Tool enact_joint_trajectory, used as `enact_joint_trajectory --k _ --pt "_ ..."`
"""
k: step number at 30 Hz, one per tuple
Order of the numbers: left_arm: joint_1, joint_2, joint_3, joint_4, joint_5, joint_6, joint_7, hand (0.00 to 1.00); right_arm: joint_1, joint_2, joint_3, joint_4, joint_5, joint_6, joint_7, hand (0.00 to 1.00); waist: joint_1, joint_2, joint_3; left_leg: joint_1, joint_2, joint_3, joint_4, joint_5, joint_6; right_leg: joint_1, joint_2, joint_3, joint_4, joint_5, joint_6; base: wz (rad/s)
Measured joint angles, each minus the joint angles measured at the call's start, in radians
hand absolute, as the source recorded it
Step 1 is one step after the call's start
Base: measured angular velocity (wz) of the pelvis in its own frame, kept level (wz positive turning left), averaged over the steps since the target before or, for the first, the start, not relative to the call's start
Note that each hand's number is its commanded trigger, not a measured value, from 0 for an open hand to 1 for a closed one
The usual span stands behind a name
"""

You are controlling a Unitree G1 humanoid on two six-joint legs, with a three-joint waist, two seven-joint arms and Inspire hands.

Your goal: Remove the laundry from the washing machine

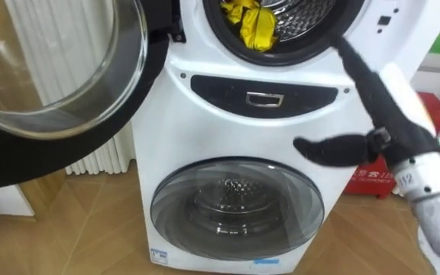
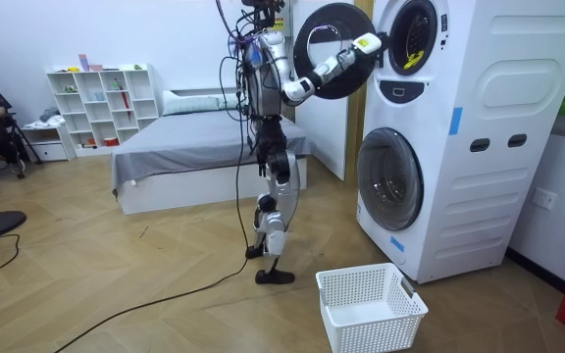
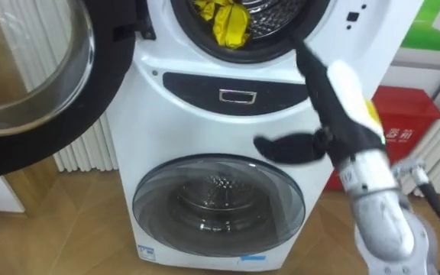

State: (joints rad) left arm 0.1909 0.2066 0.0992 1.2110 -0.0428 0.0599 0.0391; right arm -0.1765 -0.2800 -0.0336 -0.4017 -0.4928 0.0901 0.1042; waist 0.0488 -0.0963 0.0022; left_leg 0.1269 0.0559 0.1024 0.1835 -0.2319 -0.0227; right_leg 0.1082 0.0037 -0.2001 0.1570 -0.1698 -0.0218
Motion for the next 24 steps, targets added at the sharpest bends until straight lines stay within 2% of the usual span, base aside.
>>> enact_joint_trajectory --k 1,4,6,7,8,9,10,11,13,14,15,16,17,18,19,20,21,22,23,24 --pt "0.0 0.0 0.005 0.004 -0.002 0.004 0.0 0.0 -0.016 0.0 0.014 -0.004 -0.013 0.0 -0.002 0.0 0.013 0.003 0.0037 0.002 0.002 -0.003 0.0 0.0 0.0 0.003 0.002 0.003 0.001 0.0 0.0 -0.03" --pt "0.002 0.0 0.012 0.007 0.009 0.005 -0.006 0.0 -0.056 0.0 0.031 -0.004 -0.043 0.0 -0.002 0.0 0.032 0.002 0.0068 -0.003 0.006 0.0 0.024 -0.005 -0.004 0.009 0.003 -0.001 0.012 -0.005 -0.005 0.05" --pt "0.001 0.002 0.01 0.008 0.009 0.006 -0.009 0.0 -0.081 -0.006 0.049 -0.002 -0.067 -0.001 -0.005 0.0 0.044 0.004 0.0086 -0.023 0.021 0.002 0.07 -0.033 -0.011 0.001 0.011 0.0 0.033 -0.02 -0.013 0.0" --pt "0.001 0.007 0.005 0.014 0.009 0.006 -0.01 0.0 -0.088 -0.006 0.061 -0.002 -0.085 -0.004 -0.006 0.0 0.065 0.007 0.0108 -0.045 0.033 0.001 0.115 -0.064 -0.016 -0.013 0.019 -0.004 0.061 -0.04 -0.02 -0.05" --pt "0.0 0.01 0.005 0.028 0.009 0.006 -0.01 0.0 -0.088 -0.006 0.074 0.001 -0.106 -0.005 -0.006 0.0 0.08 0.003 0.0097 -0.073 0.043 -0.005 0.18 -0.084 -0.021 -0.028 0.022 -0.007 0.103 -0.061 -0.028 0.0" --pt "0.0 0.01 0.005 0.036 0.009 0.006 -0.009 0.0 -0.088 -0.006 0.08 0.003 -0.115 -0.005 -0.006 0.0 0.086 -0.002 0.0094 -0.088 0.045 -0.008 0.213 -0.091 -0.024 -0.037 0.021 -0.007 0.123 -0.075 -0.03 0.08" --pt "-0.005 0.01 0.005 0.056 0.009 0.009 -0.01 0.0 -0.088 -0.006 0.089 0.014 -0.141 -0.012 -0.009 0.0 0.094 -0.006 0.0102 -0.116 0.052 -0.008 0.295 -0.097 -0.028 -0.045 0.019 -0.007 0.158 -0.098 -0.033 0.16" --pt "-0.007 0.009 0.005 0.065 0.011 0.018 -0.009 0.0 -0.091 -0.006 0.096 0.049 -0.149 -0.036 -0.016 0.0 0.103 -0.008 0.0126 -0.155 0.062 -0.011 0.402 -0.096 -0.027 -0.044 0.021 -0.01 0.173 -0.118 -0.039 0.18" --pt "0.008 0.01 0.006 0.057 0.013 0.03 -0.011 0.0 -0.09 -0.006 0.098 0.099 -0.168 -0.048 -0.032 0.0 0.119 0.005 0.0098 -0.225 0.091 -0.028 0.556 -0.088 -0.022 -0.038 0.033 -0.018 0.203 -0.149 -0.051 0.22" --pt "0.012 0.015 0.005 0.053 0.013 0.039 -0.011 0.0 -0.09 -0.006 0.098 0.125 -0.168 -0.044 -0.044 0.0 0.123 0.001 0.0111 -0.269 0.094 -0.041 0.631 -0.059 -0.017 -0.041 0.036 -0.019 0.225 -0.169 -0.067 0.31" --pt "0.012 0.015 0.004 0.054 0.011 0.045 -0.01 0.0 -0.09 -0.006 0.099 0.137 -0.17 -0.043 -0.048 0.0 0.122 -0.001 0.0116 -0.294 0.092 -0.049 0.669 -0.033 -0.014 -0.038 0.037 -0.014 0.228 -0.173 -0.073 0.46" --pt "0.015 0.011 -0.004 0.056 0.009 0.053 -0.013 0.0 -0.092 -0.006 0.1 0.164 -0.175 -0.043 -0.059 0.0 0.121 -0.003 0.0122 -0.338 0.075 -0.055 0.713 -0.013 -0.002 -0.023 0.039 0.01 0.229 -0.171 -0.078 0.59" --pt "0.013 0.007 -0.008 0.054 0.01 0.055 -0.017 0.0 -0.093 -0.012 0.099 0.192 -0.18 -0.037 -0.079 0.0 0.122 -0.007 0.0126 -0.377 0.034 -0.049 0.674 -0.032 0.012 -0.02 0.035 0.038 0.229 -0.174 -0.084 0.57" --pt "0.005 0.006 -0.012 0.052 0.012 0.056 -0.022 0.0 -0.104 -0.021 0.1 0.22 -0.181 -0.023 -0.086 0.0 0.132 -0.013 0.0162 -0.42 -0.001 -0.033 0.595 -0.032 0.014 -0.023 0.031 0.067 0.228 -0.176 -0.087 0.31" --pt "0.003 0.007 -0.013 0.049 0.013 0.056 -0.022 0.0 -0.113 -0.026 0.101 0.236 -0.181 -0.022 -0.086 0.0 0.142 -0.01 0.0152 -0.435 -0.015 -0.022 0.536 -0.026 0.008 -0.025 0.031 0.078 0.225 -0.176 -0.087 -0.07" --pt "0.004 0.008 -0.009 0.044 0.014 0.055 -0.022 0.0 -0.131 -0.041 0.106 0.25 -0.181 -0.015 -0.086 0.0 0.157 0.002 0.0101 -0.456 -0.033 -0.014 0.394 0.003 -0.002 -0.025 0.036 0.089 0.219 -0.177 -0.087 -0.33" --pt "0.009 0.012 0.005 0.045 0.012 0.055 -0.02 0.0 -0.143 -0.046 0.11 0.251 -0.184 -0.009 -0.089 0.0 0.167 0.01 0.0127 -0.468 -0.04 -0.014 0.261 0.067 0.012 -0.02 0.039 0.093 0.22 -0.184 -0.091 -0.45" --pt "0.014 0.017 0.014 0.045 0.01 0.055 -0.019 0.0 -0.143 -0.045 0.113 0.251 -0.186 -0.008 -0.093 0.0 0.174 0.011 0.0133 -0.469 -0.04 -0.013 0.225 0.111 0.019 -0.018 0.037 0.102 0.219 -0.19 -0.091 -0.51" --pt "0.031 0.027 0.028 0.045 0.002 0.054 -0.013 0.0 -0.142 -0.047 0.125 0.25 -0.201 -0.006 -0.097 0.0 0.173 0.0 0.0089 -0.461 -0.043 -0.005 0.173 0.184 0.026 -0.009 0.034 0.121 0.213 -0.202 -0.085 -0.37" --pt "0.038 0.03 0.029 0.045 0.0 0.053 -0.009 0.0 -0.14 -0.048 0.13 0.25 -0.211 -0.005 -0.102 0.0 0.166 -0.007 0.0048 -0.453 -0.047 0.001 0.163 0.206 0.04 -0.002 0.03 0.126 0.205 -0.206 -0.079 -0.24"
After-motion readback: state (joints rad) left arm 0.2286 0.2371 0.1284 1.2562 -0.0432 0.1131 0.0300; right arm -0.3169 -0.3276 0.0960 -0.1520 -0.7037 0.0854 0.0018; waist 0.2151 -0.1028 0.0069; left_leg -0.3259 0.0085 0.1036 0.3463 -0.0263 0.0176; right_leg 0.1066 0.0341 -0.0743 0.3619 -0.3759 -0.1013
